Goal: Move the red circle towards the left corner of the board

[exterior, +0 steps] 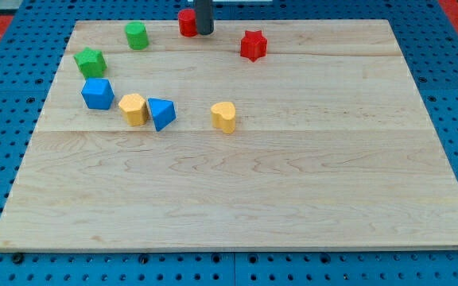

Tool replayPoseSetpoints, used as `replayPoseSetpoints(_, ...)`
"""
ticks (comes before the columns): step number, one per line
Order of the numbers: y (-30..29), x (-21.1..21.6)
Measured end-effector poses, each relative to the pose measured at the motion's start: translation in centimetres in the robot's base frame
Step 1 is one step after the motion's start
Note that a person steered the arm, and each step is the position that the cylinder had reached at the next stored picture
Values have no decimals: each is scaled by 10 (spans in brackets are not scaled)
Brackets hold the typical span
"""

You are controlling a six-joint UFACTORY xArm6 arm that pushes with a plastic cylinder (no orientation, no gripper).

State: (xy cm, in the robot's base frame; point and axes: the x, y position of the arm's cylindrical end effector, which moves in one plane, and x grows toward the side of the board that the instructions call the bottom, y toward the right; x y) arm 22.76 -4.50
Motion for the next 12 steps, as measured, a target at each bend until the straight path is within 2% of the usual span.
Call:
replayPoseSetpoints(2, 24, 67)
replayPoseSetpoints(3, 94, 69)
replayPoseSetpoints(4, 105, 55)
replayPoseSetpoints(6, 49, 48)
replayPoseSetpoints(7, 49, 94)
replayPoseSetpoints(8, 46, 114)
replayPoseSetpoints(9, 70, 126)
replayPoseSetpoints(10, 139, 129)
replayPoseSetpoints(12, 180, 129)
